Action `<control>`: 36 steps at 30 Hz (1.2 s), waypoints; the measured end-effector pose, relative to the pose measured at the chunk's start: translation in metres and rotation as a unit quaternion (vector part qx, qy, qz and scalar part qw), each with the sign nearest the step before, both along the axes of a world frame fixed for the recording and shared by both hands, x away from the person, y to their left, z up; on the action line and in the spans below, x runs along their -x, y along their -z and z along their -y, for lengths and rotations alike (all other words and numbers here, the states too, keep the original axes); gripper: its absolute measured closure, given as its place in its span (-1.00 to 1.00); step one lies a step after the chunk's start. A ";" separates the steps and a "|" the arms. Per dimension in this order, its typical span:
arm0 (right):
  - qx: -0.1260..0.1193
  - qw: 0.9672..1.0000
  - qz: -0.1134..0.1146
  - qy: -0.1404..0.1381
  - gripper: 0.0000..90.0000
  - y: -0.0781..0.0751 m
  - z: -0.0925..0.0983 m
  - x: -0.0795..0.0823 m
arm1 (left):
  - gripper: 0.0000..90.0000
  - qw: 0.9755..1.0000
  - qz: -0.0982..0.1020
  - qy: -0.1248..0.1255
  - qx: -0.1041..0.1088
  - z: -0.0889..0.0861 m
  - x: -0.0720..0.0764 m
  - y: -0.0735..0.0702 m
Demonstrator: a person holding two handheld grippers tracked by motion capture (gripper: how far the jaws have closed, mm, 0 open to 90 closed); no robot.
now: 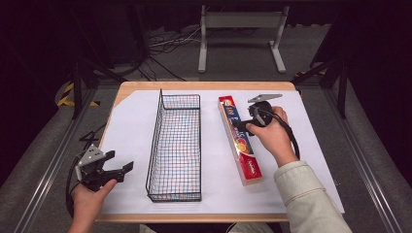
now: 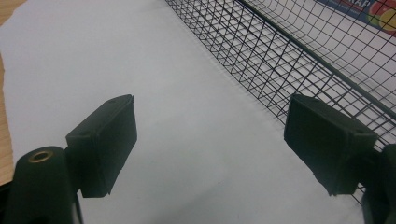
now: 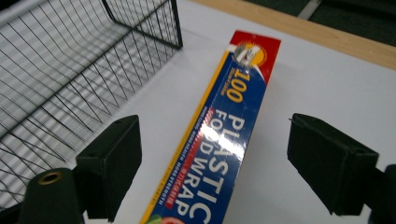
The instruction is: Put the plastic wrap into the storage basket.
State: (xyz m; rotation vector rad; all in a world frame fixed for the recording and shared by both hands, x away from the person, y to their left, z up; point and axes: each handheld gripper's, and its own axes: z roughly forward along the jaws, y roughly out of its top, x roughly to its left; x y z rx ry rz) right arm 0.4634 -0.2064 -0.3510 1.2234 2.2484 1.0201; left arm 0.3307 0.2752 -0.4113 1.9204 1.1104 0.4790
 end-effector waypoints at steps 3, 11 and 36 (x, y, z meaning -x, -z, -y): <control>0.008 1.000 -0.017 0.004 -0.54 0.011 -0.006 -0.004 | -0.61 1.000 -0.001 0.001 -0.001 0.000 0.000 0.000; 0.029 0.996 -0.083 0.019 -0.58 0.030 -0.016 -0.007 | -0.61 1.000 -0.004 0.003 -0.002 0.001 0.000 0.001; 0.067 0.967 -0.211 0.127 -0.40 0.061 -0.037 -0.021 | -0.61 1.000 -0.004 0.002 -0.003 0.001 -0.002 0.003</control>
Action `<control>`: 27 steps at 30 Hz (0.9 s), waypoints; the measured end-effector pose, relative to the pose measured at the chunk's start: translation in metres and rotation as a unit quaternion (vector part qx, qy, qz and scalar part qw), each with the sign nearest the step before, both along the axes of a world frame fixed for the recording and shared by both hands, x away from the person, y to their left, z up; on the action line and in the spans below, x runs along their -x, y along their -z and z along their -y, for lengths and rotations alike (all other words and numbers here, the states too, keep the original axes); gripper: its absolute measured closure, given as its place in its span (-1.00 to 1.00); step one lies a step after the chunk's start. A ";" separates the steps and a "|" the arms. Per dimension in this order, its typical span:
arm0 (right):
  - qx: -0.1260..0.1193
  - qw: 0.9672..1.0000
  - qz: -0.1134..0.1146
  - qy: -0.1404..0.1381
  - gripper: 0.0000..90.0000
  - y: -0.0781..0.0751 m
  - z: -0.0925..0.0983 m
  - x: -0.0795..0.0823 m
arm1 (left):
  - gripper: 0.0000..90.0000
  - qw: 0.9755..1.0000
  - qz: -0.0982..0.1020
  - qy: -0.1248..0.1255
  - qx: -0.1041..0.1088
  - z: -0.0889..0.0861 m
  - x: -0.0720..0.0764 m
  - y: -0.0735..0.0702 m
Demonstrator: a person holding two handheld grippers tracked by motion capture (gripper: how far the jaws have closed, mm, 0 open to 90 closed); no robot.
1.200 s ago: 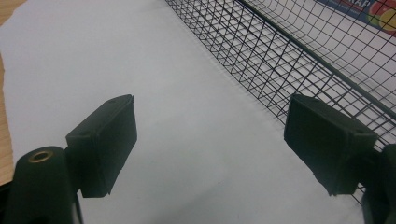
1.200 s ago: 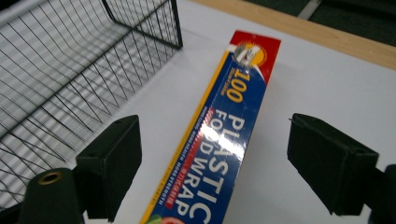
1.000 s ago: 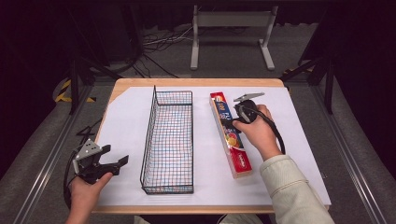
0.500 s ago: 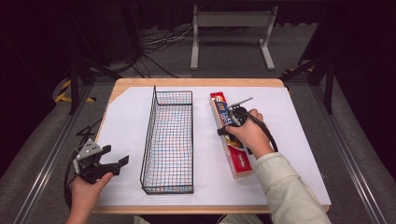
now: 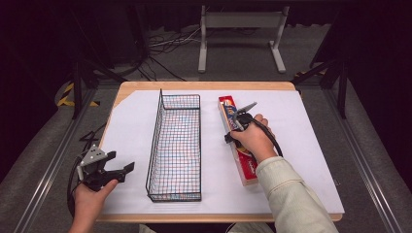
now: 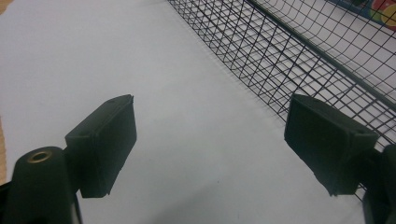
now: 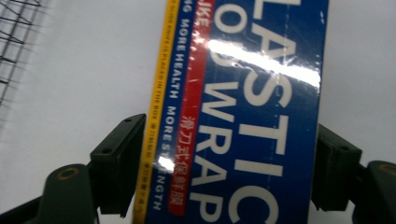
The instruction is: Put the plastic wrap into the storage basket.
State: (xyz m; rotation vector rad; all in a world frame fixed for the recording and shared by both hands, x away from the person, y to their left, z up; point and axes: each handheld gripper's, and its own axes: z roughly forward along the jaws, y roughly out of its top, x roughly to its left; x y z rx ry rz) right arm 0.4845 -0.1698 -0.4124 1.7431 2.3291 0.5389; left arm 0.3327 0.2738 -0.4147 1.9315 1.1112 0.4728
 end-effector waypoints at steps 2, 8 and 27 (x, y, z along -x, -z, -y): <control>0.006 1.000 -0.009 0.009 -0.37 0.001 0.000 -0.002 | -0.61 1.000 -0.001 0.000 0.001 0.000 0.000 0.000; 0.020 0.998 -0.026 0.044 -0.21 0.000 -0.008 -0.005 | -0.61 1.000 -0.003 0.001 0.002 0.001 0.000 0.001; 0.013 0.995 -0.040 0.086 -0.09 -0.007 -0.012 -0.003 | -0.61 1.000 -0.006 0.000 0.006 -0.002 -0.001 0.002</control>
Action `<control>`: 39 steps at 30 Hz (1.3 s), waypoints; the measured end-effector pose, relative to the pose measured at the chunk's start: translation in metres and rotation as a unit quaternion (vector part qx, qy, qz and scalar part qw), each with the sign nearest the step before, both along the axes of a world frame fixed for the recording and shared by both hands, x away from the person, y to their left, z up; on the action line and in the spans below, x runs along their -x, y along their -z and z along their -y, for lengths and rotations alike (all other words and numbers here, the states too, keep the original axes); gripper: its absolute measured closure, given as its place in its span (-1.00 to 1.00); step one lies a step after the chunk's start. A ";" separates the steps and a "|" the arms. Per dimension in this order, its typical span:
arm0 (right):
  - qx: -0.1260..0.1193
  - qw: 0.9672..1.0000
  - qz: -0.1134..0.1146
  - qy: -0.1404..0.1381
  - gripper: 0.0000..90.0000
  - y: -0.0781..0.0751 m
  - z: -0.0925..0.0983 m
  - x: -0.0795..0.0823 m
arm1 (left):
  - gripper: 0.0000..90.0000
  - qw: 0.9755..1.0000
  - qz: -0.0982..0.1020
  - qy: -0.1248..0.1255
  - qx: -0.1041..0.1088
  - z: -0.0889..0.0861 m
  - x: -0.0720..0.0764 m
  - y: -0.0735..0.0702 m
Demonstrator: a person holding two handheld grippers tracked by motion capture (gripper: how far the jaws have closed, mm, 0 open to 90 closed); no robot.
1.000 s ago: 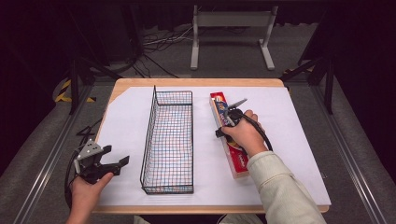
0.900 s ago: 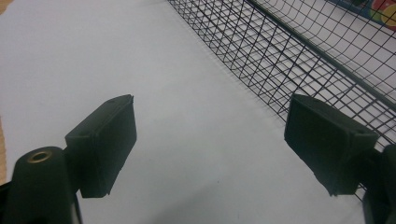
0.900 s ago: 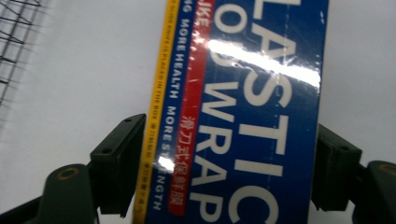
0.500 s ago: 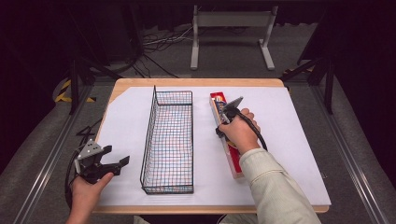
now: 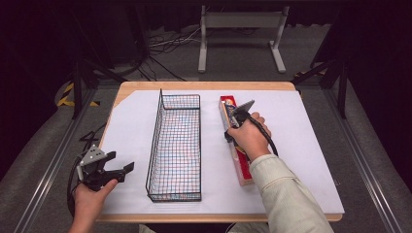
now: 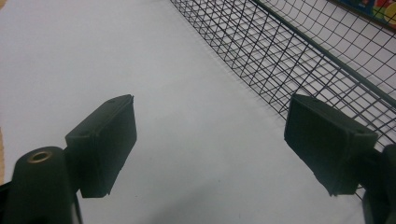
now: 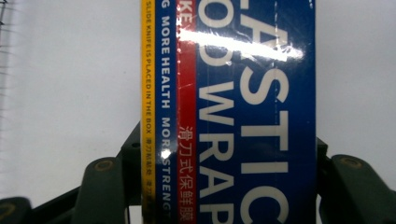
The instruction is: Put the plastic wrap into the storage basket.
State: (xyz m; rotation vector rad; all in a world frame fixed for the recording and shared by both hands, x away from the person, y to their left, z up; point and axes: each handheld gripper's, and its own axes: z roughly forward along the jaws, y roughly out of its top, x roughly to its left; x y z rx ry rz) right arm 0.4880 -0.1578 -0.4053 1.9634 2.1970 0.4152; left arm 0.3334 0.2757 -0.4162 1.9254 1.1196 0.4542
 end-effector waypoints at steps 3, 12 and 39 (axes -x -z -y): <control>-0.010 1.000 0.002 0.003 -0.09 -0.004 0.002 0.001 | -0.61 1.000 0.001 0.000 0.000 0.000 0.000 0.000; -0.050 0.999 0.012 0.013 -0.10 -0.024 0.012 0.008 | -0.61 1.000 -0.001 0.000 0.001 0.001 0.000 0.000; -0.074 0.995 0.045 0.045 -0.10 -0.091 0.016 0.027 | -0.61 1.000 -0.002 -0.001 0.000 0.000 -0.001 0.001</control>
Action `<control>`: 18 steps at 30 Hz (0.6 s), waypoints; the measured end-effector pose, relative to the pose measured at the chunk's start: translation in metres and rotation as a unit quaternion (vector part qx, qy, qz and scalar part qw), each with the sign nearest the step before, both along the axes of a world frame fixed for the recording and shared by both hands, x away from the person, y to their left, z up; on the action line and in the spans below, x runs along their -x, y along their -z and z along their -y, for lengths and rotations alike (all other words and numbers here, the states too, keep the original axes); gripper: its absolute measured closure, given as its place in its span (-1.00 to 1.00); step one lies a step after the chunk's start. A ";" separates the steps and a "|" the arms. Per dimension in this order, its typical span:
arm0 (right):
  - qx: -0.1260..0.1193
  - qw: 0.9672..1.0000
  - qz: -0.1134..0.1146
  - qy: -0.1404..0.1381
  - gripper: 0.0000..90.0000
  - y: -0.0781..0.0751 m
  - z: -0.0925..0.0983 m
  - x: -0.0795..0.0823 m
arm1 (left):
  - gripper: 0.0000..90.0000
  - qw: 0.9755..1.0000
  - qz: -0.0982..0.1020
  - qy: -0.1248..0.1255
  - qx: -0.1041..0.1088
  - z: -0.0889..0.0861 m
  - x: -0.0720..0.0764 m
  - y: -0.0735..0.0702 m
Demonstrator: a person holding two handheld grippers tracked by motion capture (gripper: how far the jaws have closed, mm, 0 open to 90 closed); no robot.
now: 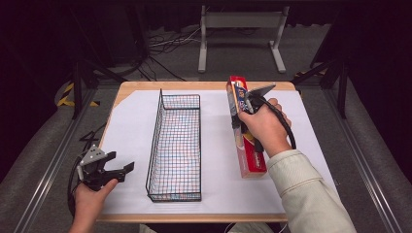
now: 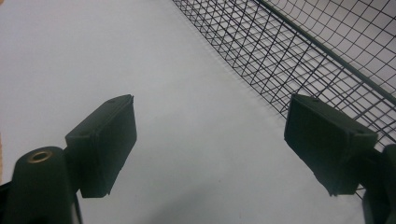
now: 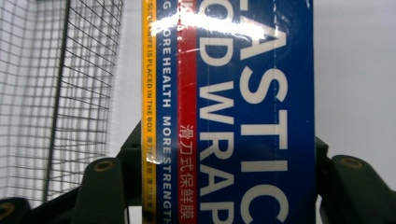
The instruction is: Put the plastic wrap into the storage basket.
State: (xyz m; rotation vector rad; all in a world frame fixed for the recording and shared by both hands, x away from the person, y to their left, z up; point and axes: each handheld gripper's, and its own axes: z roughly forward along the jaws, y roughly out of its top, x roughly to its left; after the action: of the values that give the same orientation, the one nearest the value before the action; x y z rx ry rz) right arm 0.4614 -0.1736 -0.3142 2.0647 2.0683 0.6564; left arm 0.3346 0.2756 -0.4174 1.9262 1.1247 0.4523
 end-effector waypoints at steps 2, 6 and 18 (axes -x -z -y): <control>-0.005 1.000 0.003 0.014 -0.10 -0.001 -0.004 0.000 | -0.61 1.000 0.001 -0.001 0.002 0.000 0.000 0.000; -0.012 1.000 0.006 0.026 -0.10 -0.002 -0.011 0.000 | -0.61 1.000 0.002 -0.001 0.003 0.001 0.000 -0.001; -0.034 0.999 0.007 0.035 -0.10 -0.013 -0.047 0.001 | -0.61 1.000 0.004 0.001 0.009 0.000 0.000 -0.001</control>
State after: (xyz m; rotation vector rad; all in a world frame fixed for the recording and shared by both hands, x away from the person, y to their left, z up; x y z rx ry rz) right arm 0.4601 -0.1268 -0.3009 2.1515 1.9834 0.7388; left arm 0.3346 0.2752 -0.4161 1.9090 1.1178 0.4462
